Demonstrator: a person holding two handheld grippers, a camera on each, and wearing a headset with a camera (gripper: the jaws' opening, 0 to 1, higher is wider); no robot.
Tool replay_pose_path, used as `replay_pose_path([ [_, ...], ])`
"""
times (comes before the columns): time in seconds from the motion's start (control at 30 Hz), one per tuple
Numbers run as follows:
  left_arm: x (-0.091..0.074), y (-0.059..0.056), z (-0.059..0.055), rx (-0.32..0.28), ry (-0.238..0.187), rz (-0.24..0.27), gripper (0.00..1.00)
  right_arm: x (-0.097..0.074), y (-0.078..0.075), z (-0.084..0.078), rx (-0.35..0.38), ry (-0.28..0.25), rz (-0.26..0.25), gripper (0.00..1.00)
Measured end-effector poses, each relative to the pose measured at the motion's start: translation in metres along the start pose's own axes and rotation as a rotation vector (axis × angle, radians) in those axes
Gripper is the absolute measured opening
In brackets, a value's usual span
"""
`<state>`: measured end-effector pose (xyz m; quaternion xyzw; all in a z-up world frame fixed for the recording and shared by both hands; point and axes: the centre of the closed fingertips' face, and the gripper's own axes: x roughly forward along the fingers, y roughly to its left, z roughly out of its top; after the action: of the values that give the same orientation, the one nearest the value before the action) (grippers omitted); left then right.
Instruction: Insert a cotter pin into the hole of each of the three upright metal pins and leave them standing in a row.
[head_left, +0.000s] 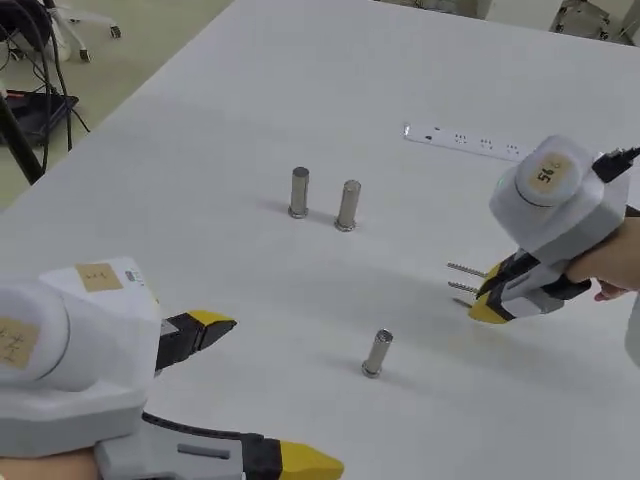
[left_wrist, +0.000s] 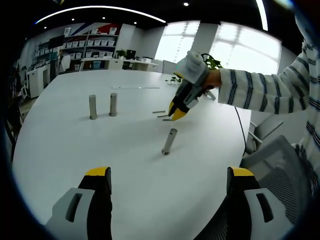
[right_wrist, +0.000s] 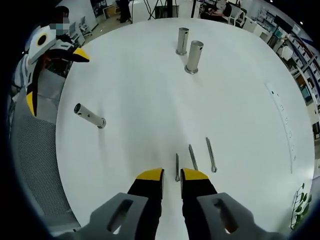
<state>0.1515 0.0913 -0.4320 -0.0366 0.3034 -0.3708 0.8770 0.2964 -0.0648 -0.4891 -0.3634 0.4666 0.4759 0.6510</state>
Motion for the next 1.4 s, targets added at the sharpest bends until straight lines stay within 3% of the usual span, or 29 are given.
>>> replay_pose_path([
  [0.23,-0.001,0.0,-0.003,-0.005,0.016,0.002,0.93,0.005,-0.004,-0.007,-0.031,0.046,-0.01,0.08],
  [0.5,0.0,0.0,-0.004,0.001,0.017,0.002,0.93,0.007,-0.006,-0.006,-0.036,0.033,-0.002,0.03],
  [0.6,0.0,0.0,-0.004,0.005,0.019,0.002,0.93,0.008,-0.01,-0.005,-0.056,0.033,-0.029,0.0],
  [0.8,-0.001,-0.002,-0.003,-0.001,0.007,0.003,0.93,0.007,-0.009,-0.005,-0.101,0.035,-0.028,0.0],
  [0.97,-0.001,-0.003,-0.004,0.003,0.01,0.002,0.92,0.006,-0.008,-0.006,-0.052,-0.001,-0.028,0.0],
  [1.1,-0.003,-0.001,-0.001,0.003,0.0,0.013,0.92,-0.003,-0.004,-0.001,-0.02,-0.063,-0.035,0.0],
  [1.2,-0.005,-0.001,0.001,0.002,-0.009,0.016,0.92,-0.011,-0.004,0.0,-0.031,-0.083,-0.053,0.0],
  [1.27,-0.006,-0.001,0.007,-0.023,-0.039,0.01,0.91,-0.022,0.0,0.011,-0.054,-0.158,-0.06,0.0],
  [1.4,-0.008,-0.003,0.015,-0.054,-0.068,-0.014,0.87,-0.042,0.006,0.014,-0.084,-0.189,-0.101,0.0],
])
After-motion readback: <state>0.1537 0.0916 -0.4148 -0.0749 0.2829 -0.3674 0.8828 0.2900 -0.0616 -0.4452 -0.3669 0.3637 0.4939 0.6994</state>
